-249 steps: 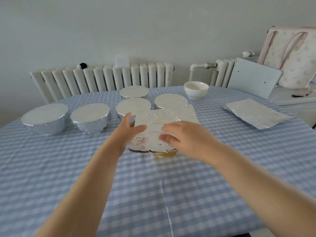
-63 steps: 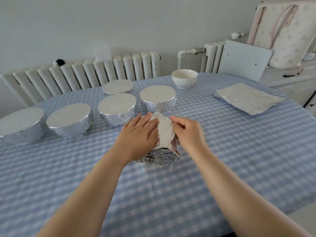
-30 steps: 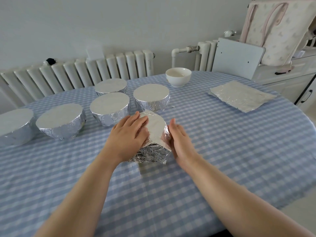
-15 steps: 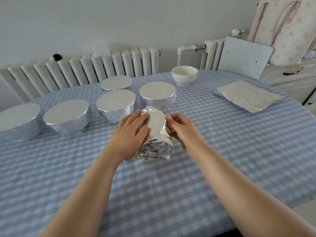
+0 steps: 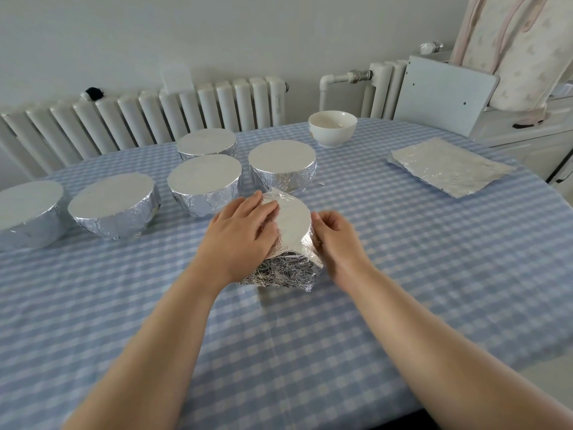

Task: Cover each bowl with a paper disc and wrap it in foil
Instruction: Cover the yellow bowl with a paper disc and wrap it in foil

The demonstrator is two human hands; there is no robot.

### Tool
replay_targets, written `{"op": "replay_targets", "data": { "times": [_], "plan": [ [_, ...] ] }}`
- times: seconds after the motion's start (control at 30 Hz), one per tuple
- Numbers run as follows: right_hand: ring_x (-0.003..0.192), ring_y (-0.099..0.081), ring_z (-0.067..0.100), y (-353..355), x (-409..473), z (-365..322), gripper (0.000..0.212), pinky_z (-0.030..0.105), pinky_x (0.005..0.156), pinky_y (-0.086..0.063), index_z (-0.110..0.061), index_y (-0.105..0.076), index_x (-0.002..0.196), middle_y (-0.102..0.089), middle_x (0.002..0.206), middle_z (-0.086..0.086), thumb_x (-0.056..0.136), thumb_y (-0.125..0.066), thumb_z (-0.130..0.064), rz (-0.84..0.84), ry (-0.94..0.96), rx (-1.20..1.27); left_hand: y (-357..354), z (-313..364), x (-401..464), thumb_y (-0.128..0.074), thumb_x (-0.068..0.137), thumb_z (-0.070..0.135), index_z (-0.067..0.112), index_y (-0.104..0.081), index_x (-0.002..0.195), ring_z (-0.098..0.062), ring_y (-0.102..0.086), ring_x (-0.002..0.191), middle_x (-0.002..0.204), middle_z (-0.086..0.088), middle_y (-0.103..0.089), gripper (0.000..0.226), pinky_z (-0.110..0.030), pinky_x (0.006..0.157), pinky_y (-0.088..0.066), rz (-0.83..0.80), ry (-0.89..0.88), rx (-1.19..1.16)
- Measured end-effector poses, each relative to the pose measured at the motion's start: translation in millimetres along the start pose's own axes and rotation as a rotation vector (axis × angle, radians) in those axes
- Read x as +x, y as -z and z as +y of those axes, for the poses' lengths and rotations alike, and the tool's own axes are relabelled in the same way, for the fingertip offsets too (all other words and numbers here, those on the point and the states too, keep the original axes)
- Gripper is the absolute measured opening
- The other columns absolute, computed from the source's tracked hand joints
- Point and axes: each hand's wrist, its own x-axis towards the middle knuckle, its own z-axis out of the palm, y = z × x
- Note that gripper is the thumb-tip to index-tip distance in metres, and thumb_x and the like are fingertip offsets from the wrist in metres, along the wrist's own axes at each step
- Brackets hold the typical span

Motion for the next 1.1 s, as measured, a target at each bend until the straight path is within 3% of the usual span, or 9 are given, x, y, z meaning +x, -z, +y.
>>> {"op": "replay_targets", "data": {
  "times": [0.07, 0.23, 0.43, 0.57, 0.63, 0.77, 0.83, 0.93, 1.1],
  "plan": [
    [0.038, -0.040, 0.003, -2, -2, 2, 0.019, 0.018, 0.041, -0.034, -0.013, -0.049, 0.082, -0.049, 0.047, -0.007, 0.100, -0.053, -0.010, 0.035, -0.012, 0.072, 0, 0, 0, -0.033, 0.103, 0.043, 0.040, -0.031, 0.151, -0.010, -0.007, 0.150, 0.163, 0.015, -0.016, 0.048, -0.036, 0.120, -0.006, -0.007, 0.004, -0.009],
    [0.050, -0.050, 0.008, -7, -2, 7, 0.011, 0.022, 0.044, -0.042, -0.016, -0.054, 0.090, -0.057, 0.078, 0.003, 0.098, -0.056, -0.009, 0.121, -0.057, 0.107, 0, 6, -1, -0.034, 0.103, 0.044, 0.039, -0.031, 0.151, -0.011, -0.007, 0.150, 0.163, 0.014, -0.015, 0.048, -0.037, 0.120, -0.007, -0.006, 0.008, 0.028],
    [0.053, -0.050, 0.007, -6, -5, 3, 0.022, 0.016, 0.046, -0.041, -0.022, -0.057, 0.083, -0.057, 0.074, -0.002, 0.094, -0.060, -0.003, 0.219, 0.066, -0.062, 1, 13, 0, -0.032, 0.103, 0.044, 0.037, -0.032, 0.150, -0.014, -0.009, 0.149, 0.164, 0.011, -0.015, 0.048, -0.037, 0.120, -0.007, -0.014, 0.005, 0.090],
    [0.041, -0.052, 0.000, 2, -7, -3, 0.010, 0.016, 0.041, -0.043, -0.011, -0.056, 0.099, -0.057, 0.077, 0.001, 0.095, -0.060, -0.002, 0.226, -0.017, 0.087, 0, 17, 0, -0.031, 0.103, 0.043, 0.034, -0.033, 0.149, -0.015, -0.009, 0.149, 0.164, 0.008, -0.016, 0.047, -0.038, 0.120, -0.008, -0.015, -0.002, 0.117],
    [0.049, -0.059, 0.005, 9, -7, -7, 0.001, 0.019, 0.046, -0.049, -0.009, -0.054, 0.101, -0.060, 0.080, 0.005, 0.100, -0.054, -0.010, 0.226, -0.053, 0.143, 1, 18, -1, -0.030, 0.103, 0.043, 0.034, -0.033, 0.149, -0.015, -0.009, 0.149, 0.164, 0.007, -0.015, 0.047, -0.039, 0.120, -0.008, -0.020, -0.001, 0.119],
    [0.079, -0.063, 0.013, 16, -16, -6, 0.025, 0.029, 0.075, -0.052, -0.013, -0.062, 0.092, -0.066, 0.085, 0.000, 0.103, -0.048, -0.030, 0.236, 0.062, -0.125, 1, 18, 0, -0.029, 0.103, 0.043, 0.035, -0.031, 0.150, -0.015, -0.008, 0.150, 0.164, 0.007, -0.014, 0.048, -0.040, 0.120, -0.008, -0.034, -0.008, 0.131],
    [0.066, -0.059, 0.005, 12, -28, -6, 0.030, 0.023, 0.064, -0.048, -0.011, -0.065, 0.090, -0.064, 0.074, -0.005, 0.101, -0.052, -0.035, 0.197, 0.148, -0.259, 1, 17, 0, -0.029, 0.103, 0.044, 0.035, -0.031, 0.150, -0.015, -0.007, 0.150, 0.164, 0.008, -0.013, 0.048, -0.041, 0.120, -0.008, -0.035, -0.006, 0.131],
    [0.045, -0.051, -0.004, 8, -39, -7, 0.020, 0.014, 0.047, -0.042, -0.012, -0.065, 0.085, -0.060, 0.058, -0.010, 0.098, -0.060, -0.027, 0.149, 0.183, -0.203, 0, 15, 1, -0.031, 0.103, 0.045, 0.036, -0.032, 0.150, -0.015, -0.008, 0.150, 0.164, 0.008, -0.015, 0.048, -0.041, 0.120, -0.009, -0.021, -0.004, 0.130],
    [0.045, -0.049, -0.001, 7, -43, -4, 0.022, 0.015, 0.049, -0.042, -0.011, -0.063, 0.079, -0.058, 0.055, -0.008, 0.094, -0.066, -0.027, 0.167, 0.091, -0.112, -2, 14, 0, -0.021, 0.098, 0.062, 0.036, -0.031, 0.151, -0.017, -0.007, 0.151, 0.165, 0.007, -0.014, 0.060, -0.043, 0.121, -0.009, -0.027, -0.004, 0.130]
  ]
}}
